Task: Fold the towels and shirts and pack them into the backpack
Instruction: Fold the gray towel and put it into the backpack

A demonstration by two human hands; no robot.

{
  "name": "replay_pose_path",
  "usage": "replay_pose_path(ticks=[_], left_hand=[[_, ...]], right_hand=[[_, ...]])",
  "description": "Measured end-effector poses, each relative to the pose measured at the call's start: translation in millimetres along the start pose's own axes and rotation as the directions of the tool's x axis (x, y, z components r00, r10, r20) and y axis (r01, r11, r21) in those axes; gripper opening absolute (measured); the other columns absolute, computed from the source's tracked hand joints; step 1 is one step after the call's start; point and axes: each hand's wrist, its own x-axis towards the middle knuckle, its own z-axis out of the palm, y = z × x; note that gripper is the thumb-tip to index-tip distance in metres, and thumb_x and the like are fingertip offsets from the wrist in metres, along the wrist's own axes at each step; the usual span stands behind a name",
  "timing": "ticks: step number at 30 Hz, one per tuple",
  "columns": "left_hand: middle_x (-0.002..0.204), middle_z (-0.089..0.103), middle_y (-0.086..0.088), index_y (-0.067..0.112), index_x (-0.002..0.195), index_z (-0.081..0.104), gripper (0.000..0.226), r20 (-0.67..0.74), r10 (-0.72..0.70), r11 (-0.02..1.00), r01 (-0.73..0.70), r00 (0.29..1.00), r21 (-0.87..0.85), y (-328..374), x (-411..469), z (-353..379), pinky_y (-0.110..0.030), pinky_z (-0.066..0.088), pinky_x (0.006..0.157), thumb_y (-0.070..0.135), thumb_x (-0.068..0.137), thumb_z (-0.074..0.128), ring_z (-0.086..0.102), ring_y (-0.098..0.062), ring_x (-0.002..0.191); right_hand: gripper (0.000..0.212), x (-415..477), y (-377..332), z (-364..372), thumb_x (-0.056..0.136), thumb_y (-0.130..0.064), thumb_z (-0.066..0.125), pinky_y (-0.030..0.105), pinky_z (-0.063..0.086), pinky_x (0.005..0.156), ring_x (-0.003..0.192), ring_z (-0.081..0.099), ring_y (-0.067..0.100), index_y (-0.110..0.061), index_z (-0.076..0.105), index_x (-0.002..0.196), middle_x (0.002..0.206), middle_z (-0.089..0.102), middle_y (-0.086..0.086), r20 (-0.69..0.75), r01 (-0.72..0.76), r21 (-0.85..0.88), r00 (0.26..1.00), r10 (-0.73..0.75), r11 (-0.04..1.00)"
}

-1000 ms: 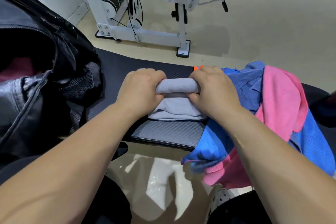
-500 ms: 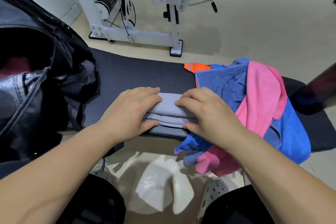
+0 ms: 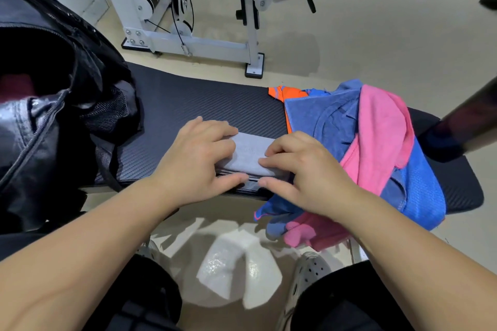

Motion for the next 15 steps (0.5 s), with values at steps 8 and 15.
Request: replay_pose_path(ticks=[8, 15], left_hand=[[0.167, 0.018, -0.006, 0.028, 0.159, 0.019, 0.074, 0.319, -0.043, 0.971, -0.035, 0.947, 0.235, 1, -12, 15, -0.065, 0.022, 0.117, 0.04, 0.094, 0.052, 0.024, -0.031, 0.152], [0.164, -0.028, 0.0, 0.025, 0.157, -0.019, 0.088, 0.376, -0.141, 0.984, 0.088, 0.916, 0.155, 18, -29, 16, -0.062, -0.001, 0.122, 0.073, 0.091, 0.015, -0.023, -0.023, 0.153]], right_hand=[[0.016, -4, -13, -1, 0.085, -0.025, 0.067, 0.037, 0.052, 0.079, 0.087, 0.06, 0.029, -0.013, 0.076, 0.09, 0.093, 0.066, 0.003, -0.01, -0.033, -0.076, 0.999, 0.033, 0.997], [0.043, 49, -22, 3, 0.101, -0.037, 0.039, 0.051, 0.044, 0.101, 0.122, 0.05, 0.033, -0.017, 0.057, 0.135, 0.129, 0.056, 0.006, -0.004, -0.341, -0.181, 0.938, 0.346, 0.923]])
